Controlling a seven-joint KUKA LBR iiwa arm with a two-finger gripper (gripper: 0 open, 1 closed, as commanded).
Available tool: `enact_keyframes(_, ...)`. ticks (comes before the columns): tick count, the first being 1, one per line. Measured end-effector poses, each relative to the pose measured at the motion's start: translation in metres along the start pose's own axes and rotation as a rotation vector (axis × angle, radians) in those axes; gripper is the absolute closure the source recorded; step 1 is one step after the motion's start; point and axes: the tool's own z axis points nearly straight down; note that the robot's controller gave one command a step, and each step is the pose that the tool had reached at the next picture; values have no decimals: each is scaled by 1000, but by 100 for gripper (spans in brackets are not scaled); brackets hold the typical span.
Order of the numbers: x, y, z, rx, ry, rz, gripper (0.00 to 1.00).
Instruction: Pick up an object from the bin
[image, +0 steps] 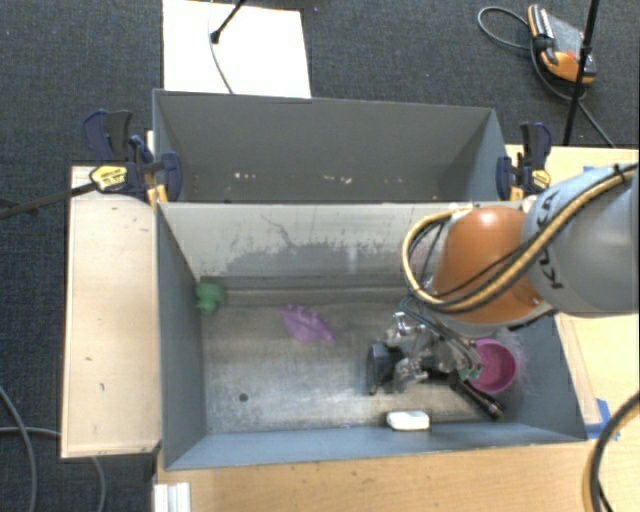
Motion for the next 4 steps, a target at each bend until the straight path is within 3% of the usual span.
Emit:
enact_keyframes(1, 1, -3, -50, -3, 16, 5, 100)
enact_keyframes(2, 2, -9, -202, -1, 10, -61, 100)
enact_keyframes(4, 2, -9, -202, -1, 11, -52, 100)
